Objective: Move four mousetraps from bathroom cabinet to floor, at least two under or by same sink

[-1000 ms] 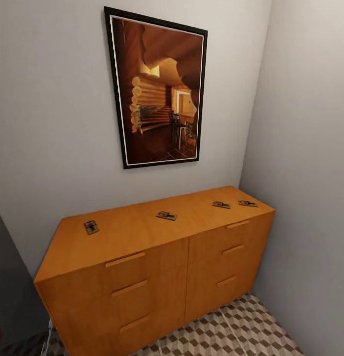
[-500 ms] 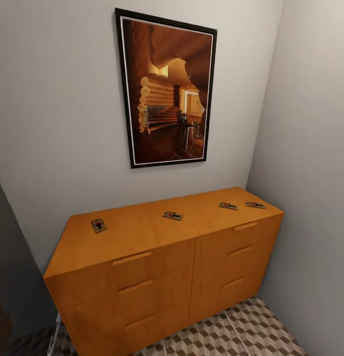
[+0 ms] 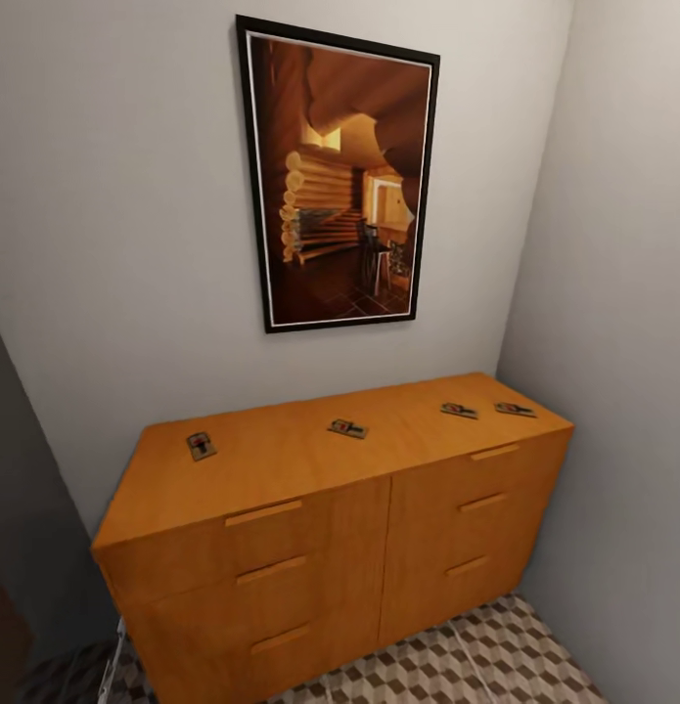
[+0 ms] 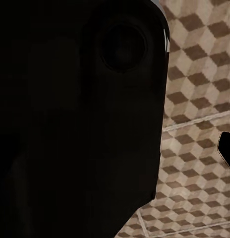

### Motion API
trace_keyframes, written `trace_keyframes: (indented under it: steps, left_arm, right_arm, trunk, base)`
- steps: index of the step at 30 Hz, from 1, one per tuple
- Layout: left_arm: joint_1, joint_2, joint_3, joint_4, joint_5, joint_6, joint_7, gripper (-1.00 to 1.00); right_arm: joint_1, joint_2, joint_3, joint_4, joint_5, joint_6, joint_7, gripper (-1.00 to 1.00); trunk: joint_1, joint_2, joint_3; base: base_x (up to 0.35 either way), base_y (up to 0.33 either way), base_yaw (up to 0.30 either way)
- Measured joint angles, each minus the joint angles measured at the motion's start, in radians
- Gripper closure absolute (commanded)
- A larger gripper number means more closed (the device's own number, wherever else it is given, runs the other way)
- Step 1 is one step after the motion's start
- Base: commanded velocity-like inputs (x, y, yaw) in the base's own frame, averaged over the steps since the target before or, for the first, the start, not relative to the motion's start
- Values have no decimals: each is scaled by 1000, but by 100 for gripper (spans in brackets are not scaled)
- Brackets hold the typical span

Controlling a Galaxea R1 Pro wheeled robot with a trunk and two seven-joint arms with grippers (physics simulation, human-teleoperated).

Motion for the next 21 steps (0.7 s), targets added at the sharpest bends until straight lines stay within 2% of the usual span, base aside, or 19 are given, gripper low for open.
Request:
trace_keyframes:
  steps: [21]
  left_arm:
    - [0, 1, 0, 0, 2, 2, 0, -100]
  right_arm:
    - [0, 1, 1, 0, 0, 0, 0, -100]
  trunk:
    - [0, 0, 0]
  base:
    - [187, -206, 1]
